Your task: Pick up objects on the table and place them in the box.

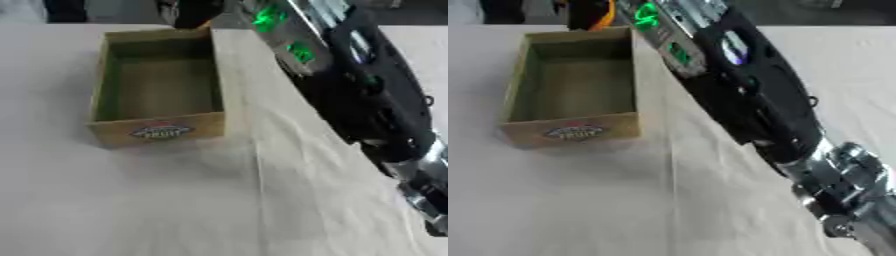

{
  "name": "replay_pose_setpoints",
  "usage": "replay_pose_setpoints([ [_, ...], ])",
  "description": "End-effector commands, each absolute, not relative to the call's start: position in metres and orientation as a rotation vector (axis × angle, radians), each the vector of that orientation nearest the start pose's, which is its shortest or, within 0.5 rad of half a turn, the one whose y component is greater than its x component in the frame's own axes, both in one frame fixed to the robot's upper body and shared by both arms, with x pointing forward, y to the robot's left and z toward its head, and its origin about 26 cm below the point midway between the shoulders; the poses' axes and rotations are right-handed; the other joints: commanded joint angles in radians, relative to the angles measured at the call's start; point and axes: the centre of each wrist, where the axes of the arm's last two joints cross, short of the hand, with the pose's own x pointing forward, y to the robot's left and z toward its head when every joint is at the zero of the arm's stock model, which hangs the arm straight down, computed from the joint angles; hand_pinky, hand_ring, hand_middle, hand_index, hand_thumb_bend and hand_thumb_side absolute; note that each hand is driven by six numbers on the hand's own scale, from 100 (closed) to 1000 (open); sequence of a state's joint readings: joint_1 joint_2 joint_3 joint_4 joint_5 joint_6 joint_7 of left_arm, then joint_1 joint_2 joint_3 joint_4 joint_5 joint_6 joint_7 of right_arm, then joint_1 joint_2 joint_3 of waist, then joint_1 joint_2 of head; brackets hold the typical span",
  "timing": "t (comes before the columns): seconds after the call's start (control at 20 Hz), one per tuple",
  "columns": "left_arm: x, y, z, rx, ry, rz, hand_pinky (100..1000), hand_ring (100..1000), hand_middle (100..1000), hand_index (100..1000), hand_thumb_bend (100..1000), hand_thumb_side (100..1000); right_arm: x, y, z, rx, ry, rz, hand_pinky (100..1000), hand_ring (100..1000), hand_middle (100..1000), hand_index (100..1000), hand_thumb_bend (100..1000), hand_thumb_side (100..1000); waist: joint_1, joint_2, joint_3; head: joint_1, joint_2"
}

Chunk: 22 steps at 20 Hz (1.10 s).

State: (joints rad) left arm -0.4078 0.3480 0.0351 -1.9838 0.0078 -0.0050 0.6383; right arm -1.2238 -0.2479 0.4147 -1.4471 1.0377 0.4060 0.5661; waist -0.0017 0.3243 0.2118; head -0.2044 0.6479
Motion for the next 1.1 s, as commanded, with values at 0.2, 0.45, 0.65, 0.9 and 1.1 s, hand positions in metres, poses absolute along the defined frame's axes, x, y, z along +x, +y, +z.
replay_pose_setpoints([
  [0.2,0.308,0.258,0.245,0.447,-2.471,0.386,755,689,708,867,100,913,0.391,-0.025,0.339,-1.136,-1.752,1.352,757,750,272,316,100,206,0.003,-0.011,0.015,-0.015,-0.018],
  [0.45,0.308,0.258,0.247,0.445,-2.478,0.392,755,689,708,868,100,912,0.398,0.007,0.308,-1.123,-1.737,1.368,754,748,273,318,100,206,0.001,-0.004,0.018,-0.013,-0.024],
  [0.65,0.308,0.257,0.249,0.438,-2.488,0.396,755,690,707,867,100,912,0.401,0.026,0.283,-1.112,-1.735,1.391,753,746,276,327,100,207,0.000,0.002,0.021,-0.014,-0.026],
  [0.9,0.309,0.256,0.250,0.434,-2.497,0.402,755,690,707,867,100,911,0.411,0.031,0.256,-1.118,-1.718,1.399,752,751,286,341,100,207,-0.001,0.009,0.031,-0.017,-0.032],
  [1.1,0.309,0.256,0.251,0.435,-2.498,0.404,755,690,708,867,100,911,0.419,0.031,0.238,-1.115,-1.659,1.490,781,828,500,616,100,305,-0.002,0.010,0.030,-0.015,-0.032],
])
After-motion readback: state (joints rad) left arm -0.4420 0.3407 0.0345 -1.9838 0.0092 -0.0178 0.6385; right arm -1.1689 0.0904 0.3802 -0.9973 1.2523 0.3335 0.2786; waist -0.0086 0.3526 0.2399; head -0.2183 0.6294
